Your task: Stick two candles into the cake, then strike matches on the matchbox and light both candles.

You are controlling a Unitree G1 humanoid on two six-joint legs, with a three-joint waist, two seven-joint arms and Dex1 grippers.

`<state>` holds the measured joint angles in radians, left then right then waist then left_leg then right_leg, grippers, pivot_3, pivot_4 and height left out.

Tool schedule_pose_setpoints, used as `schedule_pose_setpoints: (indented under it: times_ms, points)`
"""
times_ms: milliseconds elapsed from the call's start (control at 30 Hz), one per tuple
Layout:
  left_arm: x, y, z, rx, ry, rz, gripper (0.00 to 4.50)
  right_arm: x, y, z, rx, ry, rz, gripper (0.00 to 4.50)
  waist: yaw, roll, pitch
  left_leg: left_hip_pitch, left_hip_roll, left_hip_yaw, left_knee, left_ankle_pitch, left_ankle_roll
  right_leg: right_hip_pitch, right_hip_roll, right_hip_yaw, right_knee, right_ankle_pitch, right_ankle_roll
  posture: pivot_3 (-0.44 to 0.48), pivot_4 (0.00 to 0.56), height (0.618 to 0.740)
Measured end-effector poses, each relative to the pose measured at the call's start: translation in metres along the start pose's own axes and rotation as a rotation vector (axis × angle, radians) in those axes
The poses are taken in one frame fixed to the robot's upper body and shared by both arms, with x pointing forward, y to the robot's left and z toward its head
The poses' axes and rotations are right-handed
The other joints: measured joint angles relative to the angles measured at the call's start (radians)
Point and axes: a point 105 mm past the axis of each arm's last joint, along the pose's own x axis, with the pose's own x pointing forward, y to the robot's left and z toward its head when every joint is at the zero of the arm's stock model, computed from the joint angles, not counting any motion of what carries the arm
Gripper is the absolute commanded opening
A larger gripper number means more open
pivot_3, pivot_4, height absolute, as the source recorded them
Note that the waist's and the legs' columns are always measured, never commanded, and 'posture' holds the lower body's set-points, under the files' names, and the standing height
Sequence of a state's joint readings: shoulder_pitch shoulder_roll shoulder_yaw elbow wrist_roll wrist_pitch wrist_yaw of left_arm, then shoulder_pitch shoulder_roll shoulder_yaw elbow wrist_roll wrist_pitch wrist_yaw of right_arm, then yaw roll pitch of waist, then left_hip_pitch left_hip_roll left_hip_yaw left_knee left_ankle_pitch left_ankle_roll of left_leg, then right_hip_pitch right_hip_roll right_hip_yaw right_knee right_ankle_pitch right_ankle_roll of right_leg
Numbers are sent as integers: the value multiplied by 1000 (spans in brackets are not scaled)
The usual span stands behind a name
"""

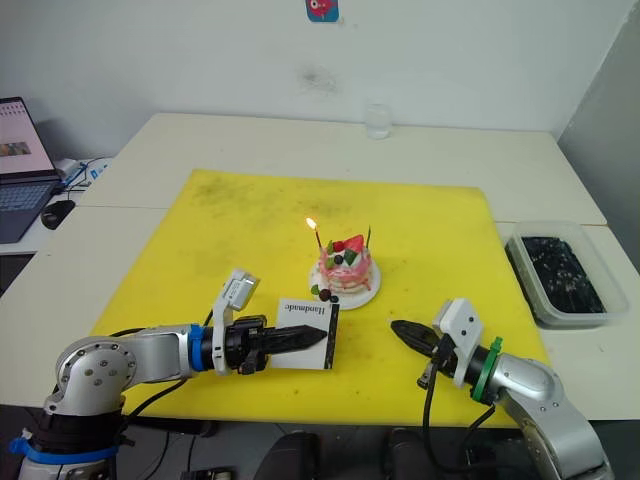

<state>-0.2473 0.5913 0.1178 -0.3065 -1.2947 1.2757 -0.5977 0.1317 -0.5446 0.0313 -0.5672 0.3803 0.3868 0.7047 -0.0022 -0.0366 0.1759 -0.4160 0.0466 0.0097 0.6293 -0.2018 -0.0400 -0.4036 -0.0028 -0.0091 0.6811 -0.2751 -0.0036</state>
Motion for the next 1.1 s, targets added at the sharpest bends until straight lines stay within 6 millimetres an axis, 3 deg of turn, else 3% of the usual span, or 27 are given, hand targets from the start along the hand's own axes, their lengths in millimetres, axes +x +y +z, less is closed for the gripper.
schedule_pose_setpoints:
  times_ms: [167, 367, 1100]
  points:
    - [4, -1, -5, -21, 24, -6, 0, -2, -9, 21, -196, -86, -60, 28, -1, 0, 0, 0, 0, 0, 0, 0, 0, 0, 1, 0, 0, 0, 0, 0, 150, 740]
    - [11, -6, -5, -48, -1, -45, 0, 1, -12, 42, -314, -172, -60, 28, -1, 0, 0, 0, 0, 1, 0, 0, 0, 0, 0, 1, 0, 0, 0, 0, 150, 740]
    - [20, -11, 18, 13, 5, -107, 0, 3, -16, 76, -613, -245, 92, 28, 0, 0, 0, 0, -1, 1, 0, 0, 0, 0, 3, 1, 0, 0, 0, 0, 150, 740]
